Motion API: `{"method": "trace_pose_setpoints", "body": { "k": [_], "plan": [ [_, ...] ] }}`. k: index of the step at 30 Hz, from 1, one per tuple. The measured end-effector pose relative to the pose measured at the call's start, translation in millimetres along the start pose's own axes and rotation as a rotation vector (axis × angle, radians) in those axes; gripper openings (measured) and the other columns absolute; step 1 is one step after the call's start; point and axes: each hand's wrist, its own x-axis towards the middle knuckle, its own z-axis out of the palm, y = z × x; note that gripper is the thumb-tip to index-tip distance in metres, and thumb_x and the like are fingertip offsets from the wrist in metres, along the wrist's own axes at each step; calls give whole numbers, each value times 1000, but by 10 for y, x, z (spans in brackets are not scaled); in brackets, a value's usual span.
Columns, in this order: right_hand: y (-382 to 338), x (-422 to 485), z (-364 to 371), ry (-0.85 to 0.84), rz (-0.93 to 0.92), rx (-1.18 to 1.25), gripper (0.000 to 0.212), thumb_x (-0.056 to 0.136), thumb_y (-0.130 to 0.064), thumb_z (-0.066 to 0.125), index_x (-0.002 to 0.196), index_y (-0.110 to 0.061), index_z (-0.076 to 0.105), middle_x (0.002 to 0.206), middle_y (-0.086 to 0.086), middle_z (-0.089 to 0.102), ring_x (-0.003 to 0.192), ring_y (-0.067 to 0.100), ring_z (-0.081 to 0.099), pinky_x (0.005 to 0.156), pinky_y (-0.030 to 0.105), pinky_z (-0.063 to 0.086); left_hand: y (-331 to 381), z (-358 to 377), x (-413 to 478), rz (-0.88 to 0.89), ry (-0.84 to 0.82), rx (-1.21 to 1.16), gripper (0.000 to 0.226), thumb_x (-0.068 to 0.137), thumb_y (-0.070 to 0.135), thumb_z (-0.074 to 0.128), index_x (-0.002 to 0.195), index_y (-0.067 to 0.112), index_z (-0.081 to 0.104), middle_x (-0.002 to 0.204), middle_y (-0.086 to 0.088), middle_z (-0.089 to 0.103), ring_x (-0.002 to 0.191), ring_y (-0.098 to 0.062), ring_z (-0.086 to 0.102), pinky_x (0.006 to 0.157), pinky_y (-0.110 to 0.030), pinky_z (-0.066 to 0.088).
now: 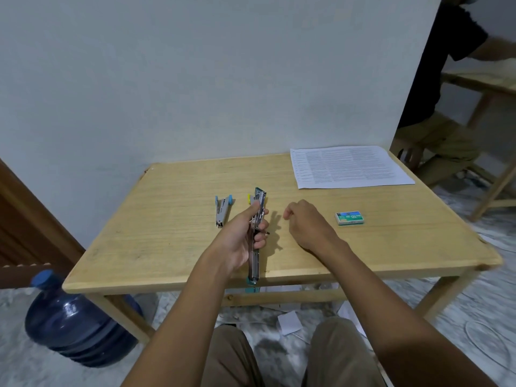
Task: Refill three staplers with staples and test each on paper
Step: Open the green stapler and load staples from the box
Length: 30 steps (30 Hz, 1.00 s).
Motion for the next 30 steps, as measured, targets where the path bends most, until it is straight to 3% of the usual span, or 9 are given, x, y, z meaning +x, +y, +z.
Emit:
{"method": "trace_pose_setpoints", "body": {
  "k": [3,6,12,14,16,20,23,27,30],
  "plan": [
    [8,-61,-13,56,-79,-28,24,98,-9,43,104,-17,65,111,5,56,107,22,51,90,39,46,-9,24,18,-13,3,14,28,100,41,53,98,13,56,58,2,43,44,-11,33,38,-22,28],
    [34,-129,-77,121,-76,-12,22,97,-14,46,105,-21,64,113,1,57,106,18,51,85,37,45,-6,43,23,-10,31,110,32,99,44,53,99,12,59,58,2,46,44,-11,37,40,-22,31],
    [270,-312,-313,335,42,140,18,95,-24,49,97,-35,62,109,-12,57,97,9,56,76,32,45,-25,149,58,129,191,704,39,97,47,55,84,13,70,58,-1,53,41,-10,46,42,-17,36],
    [353,-385,-390,371,61,166,17,94,-24,50,97,-37,61,108,-15,57,96,7,56,80,34,48,-61,206,111,175,202,874,40,99,45,54,80,11,65,63,-7,48,53,-17,45,52,-21,35],
    [426,-442,-458,399,87,179,16,94,-24,51,98,-36,62,109,-13,59,95,8,57,82,36,51,-101,269,175,209,232,967,41,100,42,53,84,7,68,70,-10,55,65,-20,47,58,-27,34],
    [563,-506,-546,430,167,157,15,94,-23,55,102,-31,64,113,-4,62,100,15,58,87,44,53,-184,349,243,257,313,1156,48,101,40,49,82,3,73,65,-4,63,62,-19,56,55,-28,38],
    [680,-525,-578,424,235,71,19,96,-25,55,112,-26,66,118,3,61,111,21,56,93,48,49,-221,366,271,322,374,1205,48,101,39,49,80,4,74,67,-7,65,64,-22,59,57,-29,41],
    [793,-527,-607,350,332,13,33,96,-35,54,127,-27,60,126,6,58,118,24,49,96,43,39,-230,383,292,367,410,1251,45,102,29,52,68,2,66,55,-3,50,51,-17,46,48,-29,30],
    [826,-529,-612,332,339,27,36,95,-37,54,129,-27,58,128,3,58,120,23,48,97,42,36,-227,398,276,386,407,1259,41,102,26,51,71,3,63,60,-4,51,60,-24,53,50,-29,31]
  ]
}}
